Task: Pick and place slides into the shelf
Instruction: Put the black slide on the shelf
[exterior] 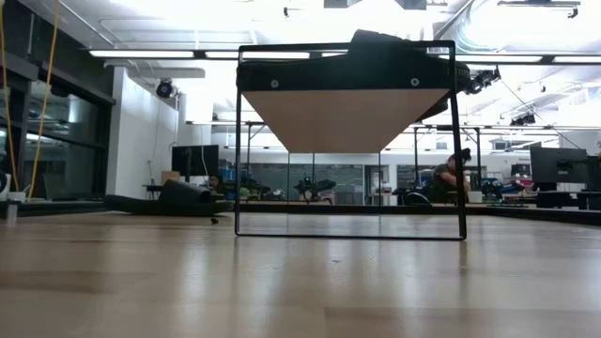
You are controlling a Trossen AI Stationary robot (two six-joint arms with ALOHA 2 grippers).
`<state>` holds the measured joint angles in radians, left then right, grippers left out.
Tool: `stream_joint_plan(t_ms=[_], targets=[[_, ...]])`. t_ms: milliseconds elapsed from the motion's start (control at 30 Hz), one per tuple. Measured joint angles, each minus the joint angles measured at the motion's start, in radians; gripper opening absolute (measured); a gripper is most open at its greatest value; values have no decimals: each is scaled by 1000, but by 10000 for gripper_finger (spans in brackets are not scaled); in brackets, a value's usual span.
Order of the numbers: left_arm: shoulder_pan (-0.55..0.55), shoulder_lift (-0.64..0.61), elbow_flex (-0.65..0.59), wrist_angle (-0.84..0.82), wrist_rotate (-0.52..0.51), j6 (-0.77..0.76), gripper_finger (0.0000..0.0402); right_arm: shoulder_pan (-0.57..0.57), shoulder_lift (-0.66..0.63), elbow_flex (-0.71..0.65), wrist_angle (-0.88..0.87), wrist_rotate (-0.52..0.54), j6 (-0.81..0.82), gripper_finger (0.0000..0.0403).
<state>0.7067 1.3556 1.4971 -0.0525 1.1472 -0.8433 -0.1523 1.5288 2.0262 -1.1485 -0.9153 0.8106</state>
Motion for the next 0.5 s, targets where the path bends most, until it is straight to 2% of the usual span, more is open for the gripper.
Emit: stream_joint_plan(t_ms=[500], targets=[[-75, 1, 0, 0, 4, -22, 216, 24, 44, 0, -3, -3, -3, 35]])
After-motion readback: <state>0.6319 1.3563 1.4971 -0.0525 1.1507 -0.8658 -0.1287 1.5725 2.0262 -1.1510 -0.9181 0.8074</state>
